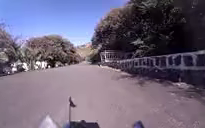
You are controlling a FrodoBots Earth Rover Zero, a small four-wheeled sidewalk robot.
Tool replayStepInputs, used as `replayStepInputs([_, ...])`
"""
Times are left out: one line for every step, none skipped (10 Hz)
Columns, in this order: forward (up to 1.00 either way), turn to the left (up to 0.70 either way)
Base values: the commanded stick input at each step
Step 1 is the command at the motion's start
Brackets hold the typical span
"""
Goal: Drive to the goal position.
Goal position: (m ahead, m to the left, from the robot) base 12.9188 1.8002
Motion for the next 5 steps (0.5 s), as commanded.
replayStepInputs([0.50, 0.00])
replayStepInputs([0.50, 0.00])
replayStepInputs([0.50, 0.00])
replayStepInputs([0.50, 0.00])
replayStepInputs([0.50, 0.00])
